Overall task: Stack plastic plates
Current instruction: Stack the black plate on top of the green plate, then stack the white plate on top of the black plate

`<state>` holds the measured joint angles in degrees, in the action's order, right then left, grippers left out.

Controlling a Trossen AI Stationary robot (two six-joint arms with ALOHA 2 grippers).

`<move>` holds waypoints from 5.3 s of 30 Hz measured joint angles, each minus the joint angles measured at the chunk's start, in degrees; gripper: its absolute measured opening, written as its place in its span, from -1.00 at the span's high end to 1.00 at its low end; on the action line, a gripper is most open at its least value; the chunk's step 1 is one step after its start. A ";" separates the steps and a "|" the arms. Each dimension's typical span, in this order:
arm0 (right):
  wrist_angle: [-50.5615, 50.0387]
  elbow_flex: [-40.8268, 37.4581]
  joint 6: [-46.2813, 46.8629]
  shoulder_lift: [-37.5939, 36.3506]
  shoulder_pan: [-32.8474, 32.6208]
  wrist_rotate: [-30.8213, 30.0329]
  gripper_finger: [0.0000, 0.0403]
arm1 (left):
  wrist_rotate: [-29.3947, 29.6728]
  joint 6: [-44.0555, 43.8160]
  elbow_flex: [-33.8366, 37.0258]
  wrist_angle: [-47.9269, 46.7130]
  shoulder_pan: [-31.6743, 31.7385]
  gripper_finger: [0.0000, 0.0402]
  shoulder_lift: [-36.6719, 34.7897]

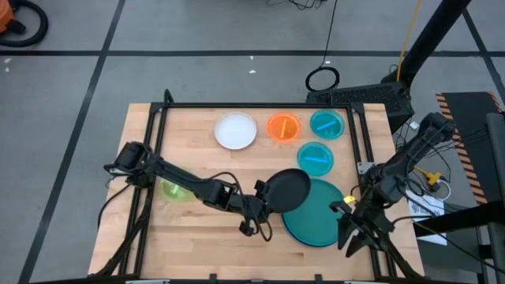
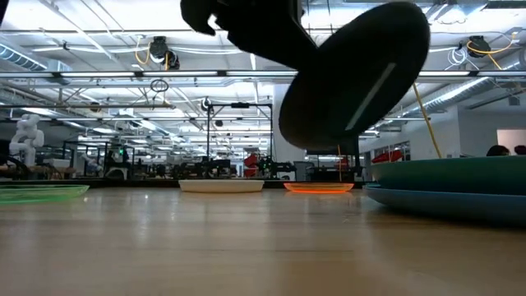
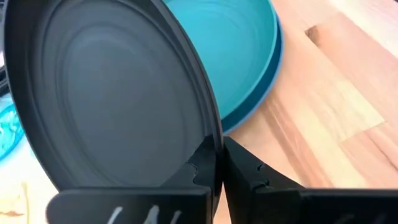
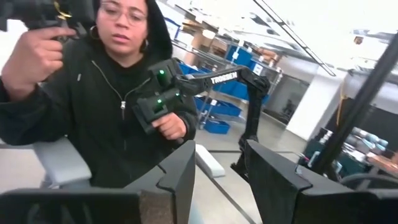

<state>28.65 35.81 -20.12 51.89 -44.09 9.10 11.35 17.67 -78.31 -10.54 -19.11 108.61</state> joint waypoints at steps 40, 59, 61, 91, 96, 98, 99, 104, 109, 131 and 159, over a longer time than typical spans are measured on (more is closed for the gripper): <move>-1.92 0.00 -3.45 -0.80 -2.69 -0.42 0.34 | -3.04 20.90 -31.76 -22.29 0.25 0.92 18.02; -2.36 -0.04 -3.19 -0.80 -2.69 -0.33 0.34 | -11.23 20.95 -32.26 -16.43 2.22 0.92 20.60; -2.44 -0.04 -3.19 -0.81 -2.69 -0.33 0.34 | -10.99 20.64 -32.26 -16.87 2.36 0.92 20.60; -3.68 -0.04 -3.10 -0.85 -2.69 -0.33 0.34 | -13.31 14.10 -32.26 -16.34 4.41 0.68 20.55; -3.76 -0.04 -3.10 -0.85 -2.69 -0.33 0.34 | -13.86 13.05 -32.26 -15.98 4.41 0.68 20.55; -3.81 -0.04 -3.10 -0.85 -2.69 -0.33 0.34 | -14.34 12.34 -32.26 -16.29 4.41 0.68 20.55; -3.83 -0.04 -3.10 -0.85 -2.69 -0.33 0.34 | -14.37 11.90 -32.26 -16.35 4.41 0.68 20.55; -3.93 -0.04 -3.10 -0.85 -2.69 -0.33 0.34 | -14.58 10.15 -32.26 -16.59 4.67 0.67 20.55; -4.10 -0.04 -3.10 -0.85 -2.69 -0.33 0.34 | -14.56 7.99 -32.74 -16.47 4.76 0.52 20.55; -5.39 -0.02 2.32 -0.85 -2.65 -13.60 0.34 | -13.86 6.88 -44.17 -42.20 5.40 0.15 20.40; -17.61 0.04 36.60 1.67 -1.98 -55.72 0.34 | -14.56 1.97 -34.73 -67.72 17.77 0.15 1.99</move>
<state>11.03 35.86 16.48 53.56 -46.08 -46.62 -3.21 19.64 -113.03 -78.26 -1.34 110.60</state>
